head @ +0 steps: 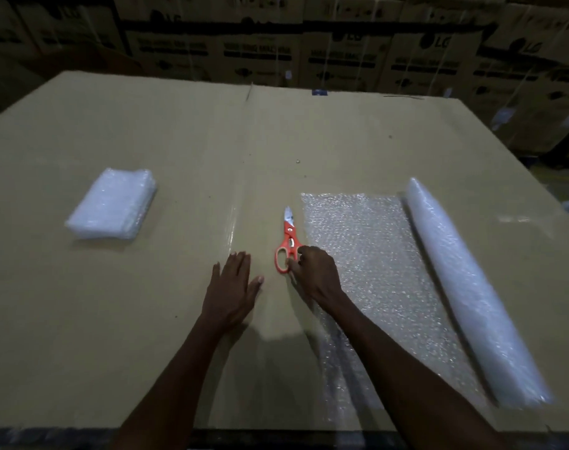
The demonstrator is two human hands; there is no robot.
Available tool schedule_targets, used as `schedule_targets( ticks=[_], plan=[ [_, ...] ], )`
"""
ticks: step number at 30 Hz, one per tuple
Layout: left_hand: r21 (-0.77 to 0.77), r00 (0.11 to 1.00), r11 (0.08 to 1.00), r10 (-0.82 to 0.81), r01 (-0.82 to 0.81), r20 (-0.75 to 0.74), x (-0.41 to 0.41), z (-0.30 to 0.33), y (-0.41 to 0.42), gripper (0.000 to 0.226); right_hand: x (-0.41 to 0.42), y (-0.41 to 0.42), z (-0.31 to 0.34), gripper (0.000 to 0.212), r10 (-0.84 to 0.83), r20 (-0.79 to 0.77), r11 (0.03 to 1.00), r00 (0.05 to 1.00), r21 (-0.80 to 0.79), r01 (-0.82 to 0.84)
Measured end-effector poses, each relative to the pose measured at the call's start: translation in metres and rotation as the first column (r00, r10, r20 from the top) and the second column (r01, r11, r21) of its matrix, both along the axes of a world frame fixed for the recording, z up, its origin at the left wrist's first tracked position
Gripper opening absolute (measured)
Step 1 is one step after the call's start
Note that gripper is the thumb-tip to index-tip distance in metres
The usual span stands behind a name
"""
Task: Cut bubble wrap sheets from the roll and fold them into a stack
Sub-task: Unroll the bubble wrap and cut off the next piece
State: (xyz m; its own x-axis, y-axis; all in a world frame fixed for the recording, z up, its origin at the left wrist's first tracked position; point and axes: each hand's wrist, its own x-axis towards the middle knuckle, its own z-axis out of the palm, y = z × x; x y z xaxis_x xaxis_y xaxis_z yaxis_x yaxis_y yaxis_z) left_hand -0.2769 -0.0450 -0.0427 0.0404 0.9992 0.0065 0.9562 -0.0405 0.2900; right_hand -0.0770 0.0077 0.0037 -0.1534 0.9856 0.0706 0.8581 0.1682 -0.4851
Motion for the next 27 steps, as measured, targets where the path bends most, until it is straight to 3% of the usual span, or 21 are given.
schedule_targets(
  ticks=[6, 8, 10, 12, 14, 15, 17, 21, 27],
  plan=[
    [-0.029, 0.999, 0.999, -0.031, 0.032, 0.024, -0.012, -0.005, -0.009, 0.099, -0.025, 0.018, 0.008, 0.042, -0.096, 0.167, 0.989, 0.981, -0.098, 0.113],
    [-0.013, 0.999, 1.0, -0.026, 0.026, 0.033, -0.014, -0.006, -0.011, 0.105, -0.031, 0.023, 0.009, 0.04, -0.142, 0.097, 0.98, 0.985, -0.127, 0.154],
    [0.02, 1.0, 1.0, -0.016, 0.016, 0.025, -0.017, -0.008, -0.012, 0.099, -0.032, 0.027, 0.013, 0.039, -0.28, -0.087, 0.945, 0.956, -0.201, 0.258],
    [0.054, 1.0, 0.999, -0.001, 0.0, 0.015, -0.017, -0.008, -0.013, 0.093, -0.029, 0.027, 0.025, 0.031, -0.438, -0.402, 0.883, 0.804, -0.36, 0.301],
    [0.062, 1.0, 0.998, 0.012, -0.013, 0.022, -0.017, -0.006, -0.012, 0.093, -0.023, 0.021, 0.039, 0.021, -0.551, -0.683, 0.817, 0.479, -0.559, 0.142],
    [0.073, 1.0, 0.997, 0.016, -0.017, 0.021, -0.015, -0.004, -0.012, 0.091, -0.019, 0.015, 0.048, 0.015, -0.574, -0.754, 0.803, 0.32, -0.595, 0.039],
    [0.098, 1.0, 0.995, 0.014, -0.016, 0.014, -0.009, 0.0, -0.01, 0.084, -0.009, 0.002, 0.061, 0.008, -0.572, -0.813, 0.805, 0.109, -0.582, -0.115],
    [0.131, 0.999, 0.991, -0.027, 0.022, 0.041, 0.017, 0.011, -0.011, 0.079, 0.019, -0.024, 0.071, 0.018, -0.515, -0.856, 0.845, -0.046, -0.498, -0.195],
    [0.187, 0.986, 0.97, -0.166, 0.158, 0.024, 0.078, 0.021, -0.028, 0.074, 0.077, -0.068, 0.065, 0.008, -0.479, -0.872, 0.878, -0.104, -0.472, -0.083]
  ],
)
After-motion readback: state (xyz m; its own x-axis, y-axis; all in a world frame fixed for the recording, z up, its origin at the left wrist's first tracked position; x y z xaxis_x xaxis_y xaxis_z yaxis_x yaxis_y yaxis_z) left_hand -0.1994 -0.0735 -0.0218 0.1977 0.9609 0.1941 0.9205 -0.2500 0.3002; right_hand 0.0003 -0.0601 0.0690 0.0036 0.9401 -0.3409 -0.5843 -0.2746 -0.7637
